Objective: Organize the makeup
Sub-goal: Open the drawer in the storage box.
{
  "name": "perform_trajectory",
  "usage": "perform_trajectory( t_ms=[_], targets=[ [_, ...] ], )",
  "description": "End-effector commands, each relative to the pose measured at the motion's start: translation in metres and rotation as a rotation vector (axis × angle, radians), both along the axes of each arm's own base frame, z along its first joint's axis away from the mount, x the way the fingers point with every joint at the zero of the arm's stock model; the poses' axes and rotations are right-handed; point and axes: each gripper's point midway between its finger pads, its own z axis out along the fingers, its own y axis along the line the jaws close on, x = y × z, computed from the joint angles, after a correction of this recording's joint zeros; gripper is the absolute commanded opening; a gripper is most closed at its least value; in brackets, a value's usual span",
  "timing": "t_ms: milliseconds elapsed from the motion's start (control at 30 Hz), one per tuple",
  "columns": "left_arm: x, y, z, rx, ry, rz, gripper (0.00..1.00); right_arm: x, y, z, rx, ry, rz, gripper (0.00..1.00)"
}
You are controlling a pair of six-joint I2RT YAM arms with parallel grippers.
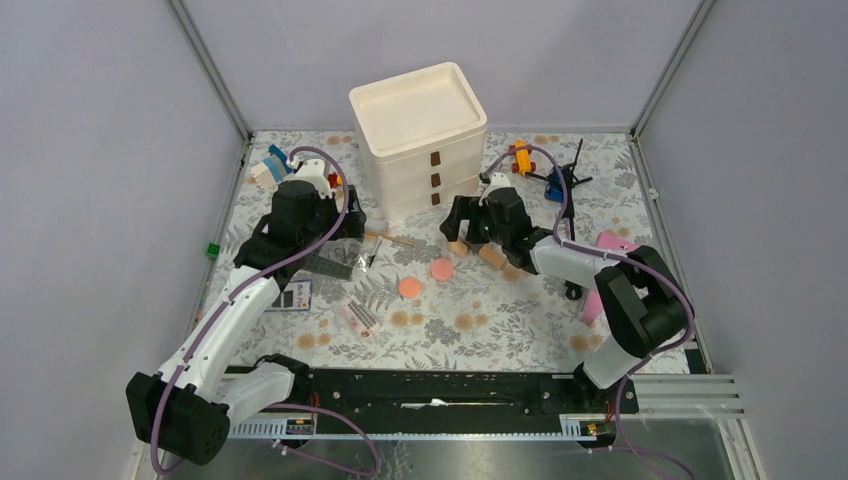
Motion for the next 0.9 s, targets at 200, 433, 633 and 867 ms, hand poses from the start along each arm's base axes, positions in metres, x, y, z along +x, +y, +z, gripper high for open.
perform_trajectory(
  t_ms=[200, 433, 633, 867],
  targets=[
    [0.002, -0.003, 0.011, -0.015, -0.046, -0.013, 0.99, 0.032, -0.005, 0.023, -0.095, -0.109, -0.009, 0.99],
    [0.002, -0.003, 0.011, -0.015, -0.046, -0.012, 0.99, 0.048, -0.009, 0.022, -0.034, -0.070, -0.028, 0.99],
    [0.002, -0.003, 0.010, -0.015, -0.045, -0.013, 0.99, 0.054, -0.011, 0.027, -0.041, -0.097, -0.037, 0.99],
    [0.004, -0.001, 0.010, -0.004, -0.045, -0.003, 0.99, 0.059, -0.006, 0.031, -0.011, -0.120, -0.036, 0.99]
  ],
)
